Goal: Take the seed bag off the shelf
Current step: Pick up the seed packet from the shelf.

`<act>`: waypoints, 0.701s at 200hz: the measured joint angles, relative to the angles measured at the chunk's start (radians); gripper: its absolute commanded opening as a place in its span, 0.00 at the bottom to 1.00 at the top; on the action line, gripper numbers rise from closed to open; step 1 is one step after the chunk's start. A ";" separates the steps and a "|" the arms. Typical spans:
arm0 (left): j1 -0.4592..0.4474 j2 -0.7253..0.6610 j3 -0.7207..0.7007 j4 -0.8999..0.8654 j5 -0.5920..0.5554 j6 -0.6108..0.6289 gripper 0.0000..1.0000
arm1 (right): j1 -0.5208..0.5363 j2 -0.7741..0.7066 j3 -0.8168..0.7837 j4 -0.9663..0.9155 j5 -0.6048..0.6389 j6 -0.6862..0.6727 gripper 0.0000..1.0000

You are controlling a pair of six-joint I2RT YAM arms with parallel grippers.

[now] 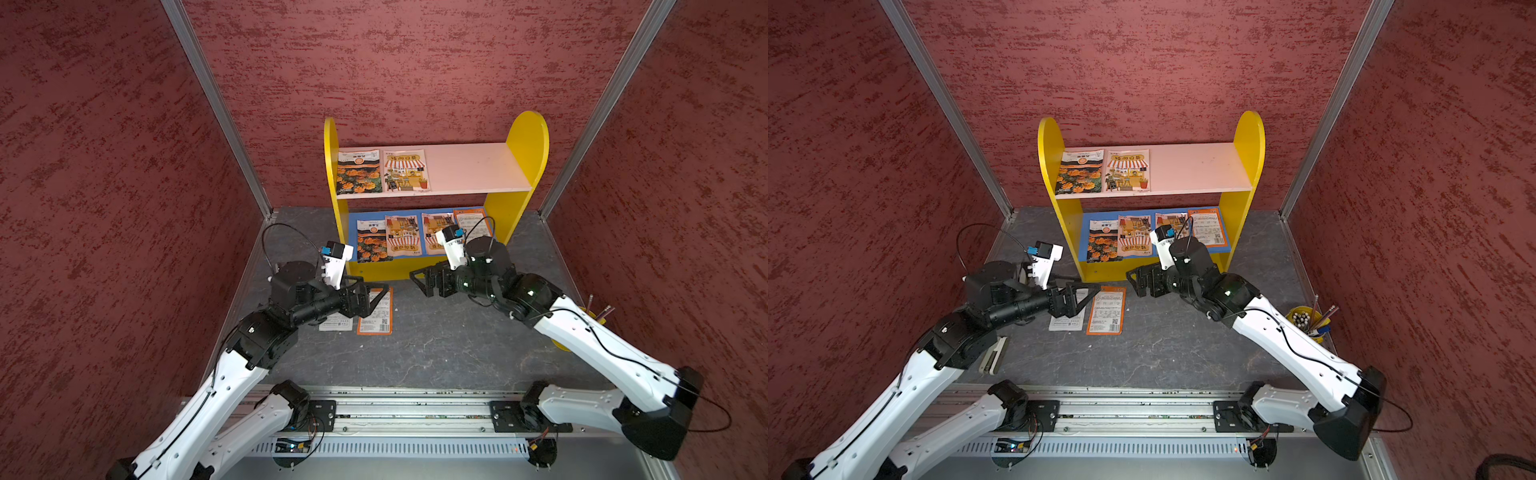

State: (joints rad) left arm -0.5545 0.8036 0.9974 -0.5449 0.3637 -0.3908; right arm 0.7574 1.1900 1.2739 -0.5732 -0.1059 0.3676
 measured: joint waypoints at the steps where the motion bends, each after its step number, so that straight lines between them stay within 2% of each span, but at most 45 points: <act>1: 0.000 0.001 0.002 0.000 0.000 0.000 1.00 | 0.000 -0.002 0.004 -0.003 0.001 -0.003 0.98; 29: -0.030 0.087 0.135 -0.014 -0.029 0.011 1.00 | 0.000 -0.045 0.045 -0.051 0.011 -0.049 0.98; 59: -0.071 0.225 0.373 -0.042 -0.102 0.034 1.00 | 0.000 -0.089 0.045 -0.101 0.023 -0.078 0.98; 106: -0.186 0.496 0.806 -0.112 -0.273 0.096 1.00 | 0.000 -0.207 0.040 -0.145 0.069 -0.089 0.99; 140: -0.254 0.665 1.013 -0.143 -0.452 0.157 1.00 | 0.000 -0.271 0.021 -0.156 0.113 -0.088 0.98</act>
State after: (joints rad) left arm -0.8085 1.4685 2.0106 -0.6880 -0.0883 -0.2337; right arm 0.7574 0.9188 1.2949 -0.7292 0.0067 0.2794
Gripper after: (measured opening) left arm 0.996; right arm 0.985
